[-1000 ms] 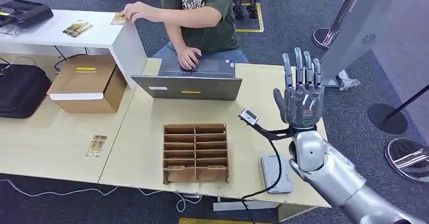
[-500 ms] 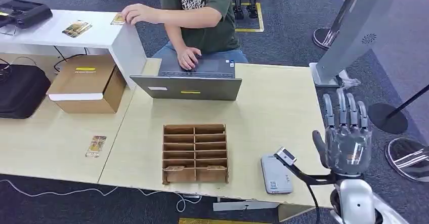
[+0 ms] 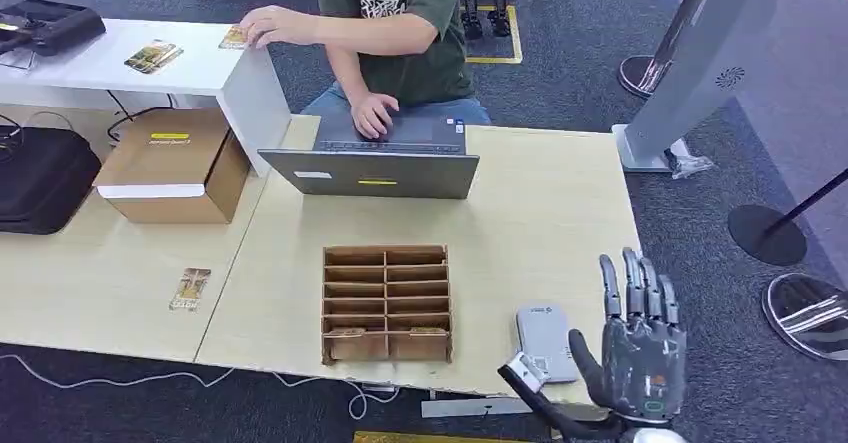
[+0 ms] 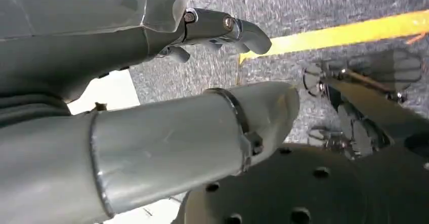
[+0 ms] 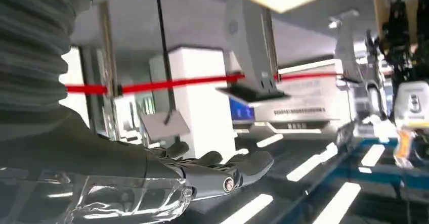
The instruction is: Pass the card to the sensor for recognition and then transmit it.
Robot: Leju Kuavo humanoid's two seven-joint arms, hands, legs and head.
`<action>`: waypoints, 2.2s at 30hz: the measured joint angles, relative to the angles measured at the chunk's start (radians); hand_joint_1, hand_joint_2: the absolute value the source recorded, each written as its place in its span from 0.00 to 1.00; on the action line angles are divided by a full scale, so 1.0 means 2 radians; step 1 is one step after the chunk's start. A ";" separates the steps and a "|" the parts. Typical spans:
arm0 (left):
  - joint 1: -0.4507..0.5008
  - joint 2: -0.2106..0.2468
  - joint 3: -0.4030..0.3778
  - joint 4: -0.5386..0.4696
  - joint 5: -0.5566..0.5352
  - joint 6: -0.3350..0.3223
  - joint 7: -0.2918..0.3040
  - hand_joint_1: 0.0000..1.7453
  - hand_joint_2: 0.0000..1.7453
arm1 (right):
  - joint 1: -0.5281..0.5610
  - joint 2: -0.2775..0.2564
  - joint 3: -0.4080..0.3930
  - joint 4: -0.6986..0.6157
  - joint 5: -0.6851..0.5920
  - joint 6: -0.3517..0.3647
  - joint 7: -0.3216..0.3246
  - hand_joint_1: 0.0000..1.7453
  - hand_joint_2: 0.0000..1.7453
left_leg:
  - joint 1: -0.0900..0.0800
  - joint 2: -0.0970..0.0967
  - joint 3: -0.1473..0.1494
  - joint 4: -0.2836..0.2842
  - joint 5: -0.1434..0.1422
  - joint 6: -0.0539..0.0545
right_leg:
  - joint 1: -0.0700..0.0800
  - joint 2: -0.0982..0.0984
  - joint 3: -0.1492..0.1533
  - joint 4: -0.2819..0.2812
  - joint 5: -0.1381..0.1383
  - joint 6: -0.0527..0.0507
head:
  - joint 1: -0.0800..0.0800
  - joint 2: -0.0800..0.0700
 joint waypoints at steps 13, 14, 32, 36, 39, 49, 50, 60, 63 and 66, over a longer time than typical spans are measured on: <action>-0.002 -0.024 0.002 -0.036 -0.009 0.000 0.007 0.00 0.00 | 0.049 0.196 -0.028 0.055 -0.003 0.005 -0.131 0.00 1.00 | 0.000 0.002 0.001 -0.001 0.000 -0.001 | 0.001 0.001 0.000 0.000 -0.001 -0.001 | 0.000 0.000; -0.002 -0.024 0.002 -0.036 -0.009 0.001 0.008 0.00 0.00 | 0.050 0.198 -0.030 0.057 -0.004 0.003 -0.130 0.00 1.00 | 0.000 0.002 0.001 -0.001 0.000 -0.001 | 0.000 0.001 0.000 0.000 -0.001 -0.001 | 0.001 0.000; -0.004 -0.025 0.017 -0.038 0.000 0.001 0.016 0.00 0.00 | 0.052 0.211 -0.042 0.068 -0.005 -0.026 -0.134 0.00 1.00 | 0.000 0.002 0.001 0.000 0.000 -0.001 | 0.000 0.001 0.000 0.000 -0.001 -0.001 | 0.000 0.000; -0.005 -0.026 0.018 -0.038 0.000 0.000 0.016 0.00 0.00 | 0.038 0.211 -0.036 0.083 -0.008 -0.045 -0.152 0.00 1.00 | 0.000 0.002 0.001 0.000 0.000 -0.001 | 0.000 0.001 0.001 0.000 -0.001 -0.001 | 0.000 0.000; -0.005 -0.025 0.020 -0.038 -0.001 0.000 0.016 0.00 0.00 | 0.019 0.211 -0.025 0.101 -0.012 -0.048 -0.177 0.00 1.00 | 0.000 0.002 0.001 0.000 0.000 -0.001 | 0.000 0.001 0.001 0.000 0.000 -0.001 | 0.000 0.000; -0.011 -0.019 0.022 -0.032 -0.014 0.007 0.019 0.00 0.00 | -0.062 0.237 0.010 0.168 -0.030 0.058 -0.225 0.00 1.00 | 0.001 0.002 0.001 0.000 0.000 -0.001 | 0.001 0.001 0.001 0.000 0.000 -0.001 | 0.000 0.000; -0.011 -0.018 0.022 -0.029 -0.016 0.009 0.019 0.00 0.00 | -0.070 0.240 0.011 0.174 -0.030 0.067 -0.224 0.00 1.00 | 0.001 0.002 0.002 0.000 0.000 -0.001 | 0.001 0.001 0.001 0.000 0.000 -0.001 | 0.000 0.000; -0.015 -0.007 0.022 -0.016 -0.019 0.018 0.024 0.00 0.00 | -0.087 0.250 0.011 0.205 -0.040 0.101 -0.190 0.00 1.00 | 0.000 0.002 0.001 0.000 0.000 -0.001 | 0.001 0.001 0.001 0.000 0.000 -0.001 | 0.000 0.000; -0.016 -0.004 0.022 -0.015 -0.019 0.019 0.026 0.00 0.00 | -0.086 0.250 0.010 0.206 -0.041 0.109 -0.179 0.00 1.00 | 0.000 0.002 0.001 0.000 0.000 -0.001 | 0.001 0.001 0.001 0.000 0.000 -0.001 | 0.000 0.000; -0.017 -0.003 0.022 -0.013 -0.019 0.022 0.027 0.00 0.00 | -0.083 0.250 0.008 0.206 -0.044 0.117 -0.172 0.00 1.00 | 0.000 0.002 0.001 0.000 0.000 -0.001 | 0.001 0.001 0.001 0.000 0.000 -0.001 | 0.000 0.000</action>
